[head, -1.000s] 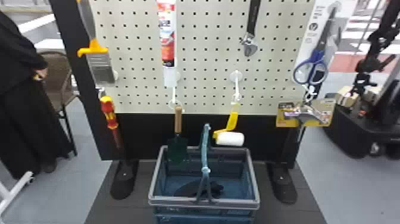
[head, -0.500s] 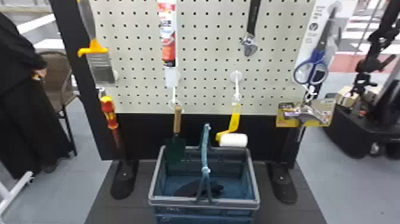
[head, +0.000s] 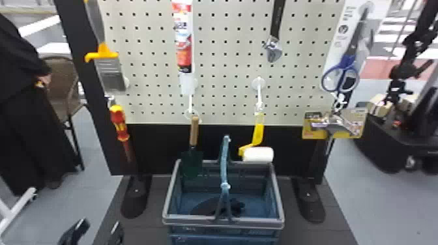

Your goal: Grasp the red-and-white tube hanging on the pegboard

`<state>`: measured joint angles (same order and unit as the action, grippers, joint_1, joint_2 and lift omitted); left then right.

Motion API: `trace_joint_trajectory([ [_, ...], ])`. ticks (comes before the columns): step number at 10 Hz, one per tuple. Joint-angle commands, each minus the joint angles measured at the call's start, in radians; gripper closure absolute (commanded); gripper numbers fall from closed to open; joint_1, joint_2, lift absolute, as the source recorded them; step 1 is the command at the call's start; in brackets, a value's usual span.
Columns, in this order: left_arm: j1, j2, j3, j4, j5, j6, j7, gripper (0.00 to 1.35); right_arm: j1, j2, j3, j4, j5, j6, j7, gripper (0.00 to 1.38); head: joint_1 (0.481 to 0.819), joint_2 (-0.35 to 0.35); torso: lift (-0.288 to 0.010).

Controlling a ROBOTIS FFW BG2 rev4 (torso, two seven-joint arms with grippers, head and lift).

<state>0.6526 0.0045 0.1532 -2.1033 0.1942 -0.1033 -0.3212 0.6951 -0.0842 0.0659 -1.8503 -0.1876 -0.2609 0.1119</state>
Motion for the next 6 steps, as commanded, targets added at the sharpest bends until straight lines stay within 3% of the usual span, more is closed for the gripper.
trace_joint_trajectory([
  [1,-0.083,0.008,0.006,-0.075,-0.010,0.132,-0.045,0.51,-0.001,-0.003,0.000,-0.002,-0.001,0.000,0.000,0.31,0.549,0.000,-0.100],
  [3,-0.207,0.022,0.022,-0.132,-0.022,0.269,-0.121,0.51,0.001,-0.003,0.000,-0.002,-0.001,0.002,0.000,0.31,0.549,0.000,-0.100],
  [6,-0.414,0.074,0.003,-0.188,-0.006,0.438,-0.191,0.51,-0.003,-0.005,0.000,-0.007,0.000,0.006,0.000,0.31,0.549,0.000,-0.100],
])
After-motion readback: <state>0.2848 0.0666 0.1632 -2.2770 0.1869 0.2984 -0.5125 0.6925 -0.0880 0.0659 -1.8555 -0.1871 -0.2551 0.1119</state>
